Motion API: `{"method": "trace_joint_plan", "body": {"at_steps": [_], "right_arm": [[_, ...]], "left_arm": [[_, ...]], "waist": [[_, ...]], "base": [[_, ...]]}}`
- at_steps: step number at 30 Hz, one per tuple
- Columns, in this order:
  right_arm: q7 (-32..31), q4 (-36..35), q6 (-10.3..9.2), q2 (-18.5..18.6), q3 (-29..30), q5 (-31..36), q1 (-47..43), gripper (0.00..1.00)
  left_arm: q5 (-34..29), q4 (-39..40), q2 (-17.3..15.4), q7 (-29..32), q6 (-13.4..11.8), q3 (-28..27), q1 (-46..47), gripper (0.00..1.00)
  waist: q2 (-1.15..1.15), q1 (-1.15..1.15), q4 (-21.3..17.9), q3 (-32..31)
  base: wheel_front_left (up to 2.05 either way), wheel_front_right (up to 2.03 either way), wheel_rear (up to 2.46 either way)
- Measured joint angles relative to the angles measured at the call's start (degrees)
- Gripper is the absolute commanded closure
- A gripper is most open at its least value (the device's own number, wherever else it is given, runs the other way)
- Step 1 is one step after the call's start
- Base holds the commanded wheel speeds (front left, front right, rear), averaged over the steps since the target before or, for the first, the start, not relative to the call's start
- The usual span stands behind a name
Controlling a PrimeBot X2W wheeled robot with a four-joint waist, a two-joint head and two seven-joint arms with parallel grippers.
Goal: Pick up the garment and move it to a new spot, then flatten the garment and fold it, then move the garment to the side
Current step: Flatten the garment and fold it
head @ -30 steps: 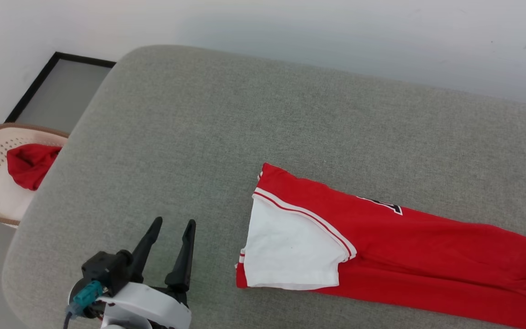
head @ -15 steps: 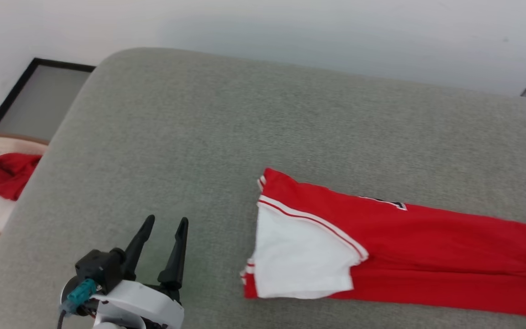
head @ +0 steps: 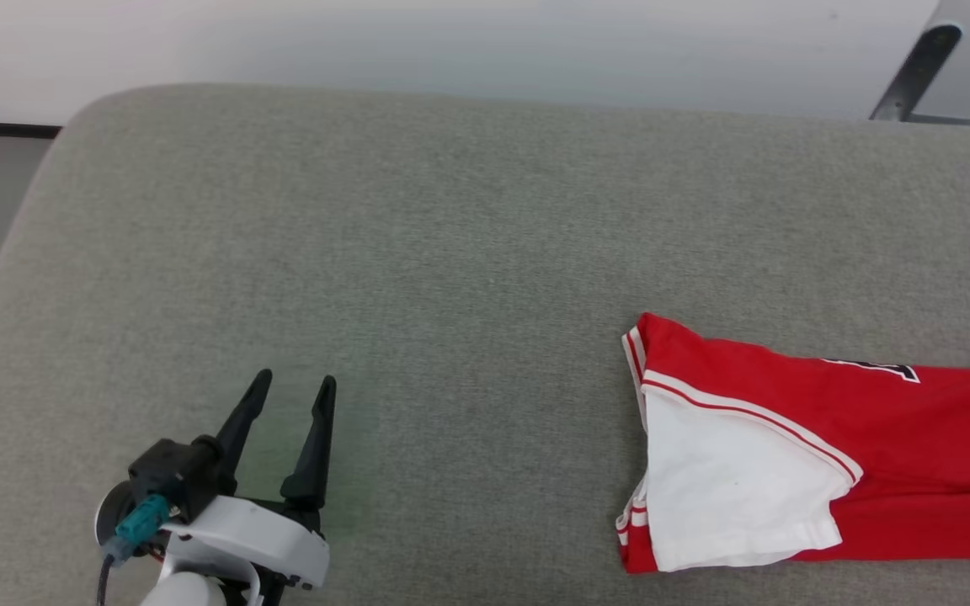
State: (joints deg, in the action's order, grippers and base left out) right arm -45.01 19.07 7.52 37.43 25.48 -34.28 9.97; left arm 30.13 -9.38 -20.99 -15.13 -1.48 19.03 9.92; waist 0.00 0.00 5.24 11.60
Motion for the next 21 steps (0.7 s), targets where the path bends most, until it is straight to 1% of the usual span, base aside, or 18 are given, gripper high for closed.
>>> {"method": "trace_joint_plan", "body": {"at_steps": [2,4,8,14,21], "right_arm": [[0.2,0.0,0.00,0.0,0.3,-0.3,0.0,1.00],[0.1,-0.8,0.00,-0.9,-0.1,-0.9,-0.1,1.00],[-0.3,-3.9,0.00,-2.4,-3.5,-1.6,-1.8,1.00],[-1.5,-12.6,-0.01,-5.1,-12.2,-3.0,-5.0,1.00],[-3.0,-22.1,-0.01,-7.0,-23.6,-4.4,-3.2,1.00]], "left_arm": [[-0.3,-0.2,0.1,0.0,0.0,-0.1,0.4,0.00],[-0.4,-0.7,0.3,0.0,0.1,0.0,0.4,0.00],[-0.6,-1.4,0.8,0.0,0.5,0.0,0.4,0.00],[-0.6,-2.5,2.2,0.0,0.5,-0.6,-0.9,0.00],[-0.3,-3.0,3.4,0.0,1.1,-1.5,-3.0,0.00]], "waist": [[0.00,0.00,-0.7,0.4],[0.00,0.00,-1.2,0.4],[0.00,0.00,-1.2,-0.3],[0.00,0.00,0.4,-2.3],[0.00,0.00,3.6,-4.4]], "base": [[0.00,0.00,0.00],[0.00,0.00,0.00],[0.00,0.00,0.00],[0.00,0.00,0.00],[0.00,0.00,0.00]]}}
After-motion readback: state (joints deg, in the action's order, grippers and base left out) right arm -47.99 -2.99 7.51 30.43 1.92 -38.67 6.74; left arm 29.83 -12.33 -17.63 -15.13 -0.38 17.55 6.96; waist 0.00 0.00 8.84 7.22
